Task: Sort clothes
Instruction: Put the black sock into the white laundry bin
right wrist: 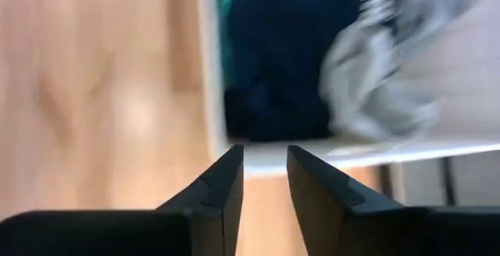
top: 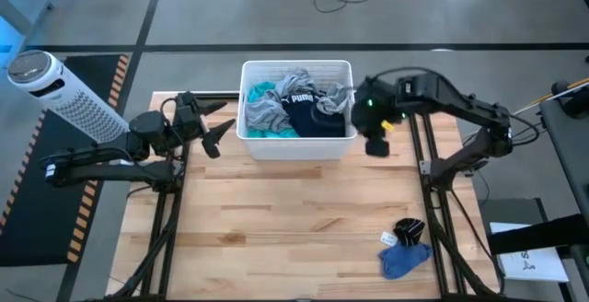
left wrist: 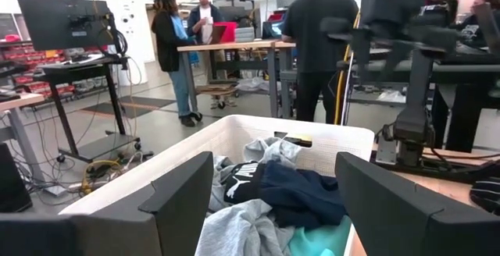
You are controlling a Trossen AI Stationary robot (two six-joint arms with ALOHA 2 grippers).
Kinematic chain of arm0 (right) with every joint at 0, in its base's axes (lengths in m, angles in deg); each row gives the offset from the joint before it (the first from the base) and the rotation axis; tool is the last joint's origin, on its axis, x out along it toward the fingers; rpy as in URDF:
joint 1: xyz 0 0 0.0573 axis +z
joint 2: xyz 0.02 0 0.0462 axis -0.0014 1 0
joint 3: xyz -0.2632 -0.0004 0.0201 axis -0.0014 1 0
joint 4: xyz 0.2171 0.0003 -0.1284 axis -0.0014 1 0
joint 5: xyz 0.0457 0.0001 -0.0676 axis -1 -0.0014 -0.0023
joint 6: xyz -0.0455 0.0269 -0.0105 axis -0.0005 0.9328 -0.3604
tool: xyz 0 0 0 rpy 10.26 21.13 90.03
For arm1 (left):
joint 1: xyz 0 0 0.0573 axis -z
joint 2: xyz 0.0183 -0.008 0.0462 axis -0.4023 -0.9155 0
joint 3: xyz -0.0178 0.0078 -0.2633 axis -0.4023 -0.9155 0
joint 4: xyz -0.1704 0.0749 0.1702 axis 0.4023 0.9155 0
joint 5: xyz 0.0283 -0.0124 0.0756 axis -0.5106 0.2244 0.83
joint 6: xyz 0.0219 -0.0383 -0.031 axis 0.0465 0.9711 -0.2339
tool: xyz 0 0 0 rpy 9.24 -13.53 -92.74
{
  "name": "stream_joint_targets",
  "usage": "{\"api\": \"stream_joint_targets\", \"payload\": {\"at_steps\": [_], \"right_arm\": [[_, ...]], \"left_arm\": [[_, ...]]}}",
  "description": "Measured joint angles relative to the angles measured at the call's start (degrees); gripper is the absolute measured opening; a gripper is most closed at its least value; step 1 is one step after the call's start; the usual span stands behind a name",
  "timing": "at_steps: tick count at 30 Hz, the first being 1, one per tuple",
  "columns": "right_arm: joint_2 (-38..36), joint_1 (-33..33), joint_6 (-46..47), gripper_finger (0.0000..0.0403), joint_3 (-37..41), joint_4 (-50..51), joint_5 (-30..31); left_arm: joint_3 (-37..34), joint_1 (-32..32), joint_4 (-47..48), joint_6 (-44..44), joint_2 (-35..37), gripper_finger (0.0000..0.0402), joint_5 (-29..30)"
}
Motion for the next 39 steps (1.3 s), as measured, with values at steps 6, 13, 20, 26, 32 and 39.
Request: {"api": "stream_joint_targets", "payload": {"at_steps": [6,13,20,26,32,39], "right_arm": [[-3.1,8.0,5.6,0.0093,7.4,4.9,-1.1],[-5.7,17.6,11.1,0.0164,22.9,4.1,-6.6],[-5.6,22.8,16.3,0.0228,39.7,-3.2,-14.7],[-5.6,24.0,19.4,0.0248,51.1,-11.5,-18.1],[-5.6,24.0,23.2,0.0250,58.5,-18.6,-18.1],[-5.6,24.0,30.9,0.0250,65.0,-27.4,-11.4]], "left_arm": [[0.0,0.0,0.0,0.0,0.0,0.0259,0.0],[0.0,0.0,0.0,0.2,0.0,0.0259,-0.1],[0.0,0.0,0.0,0.3,0.0,0.0259,-0.2],[0.0,0.0,0.0,0.6,0.0,0.0259,-0.2],[0.0,0.0,0.0,1.6,0.0,0.0259,-0.2],[0.0,0.0,0.0,2.4,0.0,0.0259,-0.2]]}}
